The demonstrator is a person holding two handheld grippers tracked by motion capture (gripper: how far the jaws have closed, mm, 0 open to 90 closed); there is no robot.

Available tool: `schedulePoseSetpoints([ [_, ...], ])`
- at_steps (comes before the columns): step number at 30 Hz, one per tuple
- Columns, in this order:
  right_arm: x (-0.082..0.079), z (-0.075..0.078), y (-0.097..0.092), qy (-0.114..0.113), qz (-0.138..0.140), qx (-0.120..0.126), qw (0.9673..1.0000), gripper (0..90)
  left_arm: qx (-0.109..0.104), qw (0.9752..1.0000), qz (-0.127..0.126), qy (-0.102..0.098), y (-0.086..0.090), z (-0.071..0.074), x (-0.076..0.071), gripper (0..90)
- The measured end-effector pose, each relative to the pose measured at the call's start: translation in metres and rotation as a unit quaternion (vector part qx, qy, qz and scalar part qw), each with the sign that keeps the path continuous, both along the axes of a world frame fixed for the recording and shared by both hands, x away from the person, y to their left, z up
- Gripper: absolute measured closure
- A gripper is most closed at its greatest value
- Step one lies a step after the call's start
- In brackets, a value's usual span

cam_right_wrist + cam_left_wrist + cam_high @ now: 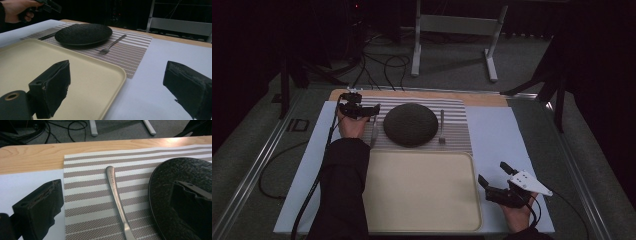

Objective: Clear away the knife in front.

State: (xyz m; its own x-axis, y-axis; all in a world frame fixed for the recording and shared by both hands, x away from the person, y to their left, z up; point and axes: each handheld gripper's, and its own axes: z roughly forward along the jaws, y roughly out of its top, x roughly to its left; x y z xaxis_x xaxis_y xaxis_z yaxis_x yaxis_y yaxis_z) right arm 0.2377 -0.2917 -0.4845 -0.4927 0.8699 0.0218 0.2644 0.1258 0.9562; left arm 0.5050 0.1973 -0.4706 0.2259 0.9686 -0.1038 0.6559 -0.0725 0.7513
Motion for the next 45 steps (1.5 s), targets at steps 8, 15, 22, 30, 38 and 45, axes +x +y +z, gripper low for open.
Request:
schedulePoseSetpoints([
  [8, 0.001, -0.001, 0.000, 0.001, 0.003, -0.001, 1.0000, 7.5, -0.014, 0.9994, 0.018, 0.025, -0.013, -0.017, 0.009, 1.8],
  [15, 0.001, -0.001, 0.000, 0.000, 0.004, 0.002, 1.0000, 7.5, -0.001, 0.9981, 0.023, 0.057, -0.018, -0.031, 0.012, 4.6],
  [22, 0.002, -0.001, 0.001, 0.002, 0.005, 0.001, 1.0000, 7.5, 0.009, 0.9965, 0.037, 0.074, -0.022, -0.040, 0.014, 16.5],
  [30, 0.002, -0.001, 0.001, 0.002, 0.004, 0.001, 1.0000, 7.5, 0.049, 0.9943, 0.037, 0.088, -0.031, -0.046, 0.012, 48.4],
  [38, 0.003, -0.001, 0.001, 0.007, 0.003, 0.001, 1.0000, 7.5, 0.066, 0.9916, 0.026, 0.108, -0.033, -0.042, 0.008, 71.9],
  [45, 0.004, -0.002, 0.001, 0.009, 0.004, -0.002, 1.0000, 7.5, 0.063, 0.9912, 0.039, 0.110, -0.035, -0.042, 0.007, 80.3],
])
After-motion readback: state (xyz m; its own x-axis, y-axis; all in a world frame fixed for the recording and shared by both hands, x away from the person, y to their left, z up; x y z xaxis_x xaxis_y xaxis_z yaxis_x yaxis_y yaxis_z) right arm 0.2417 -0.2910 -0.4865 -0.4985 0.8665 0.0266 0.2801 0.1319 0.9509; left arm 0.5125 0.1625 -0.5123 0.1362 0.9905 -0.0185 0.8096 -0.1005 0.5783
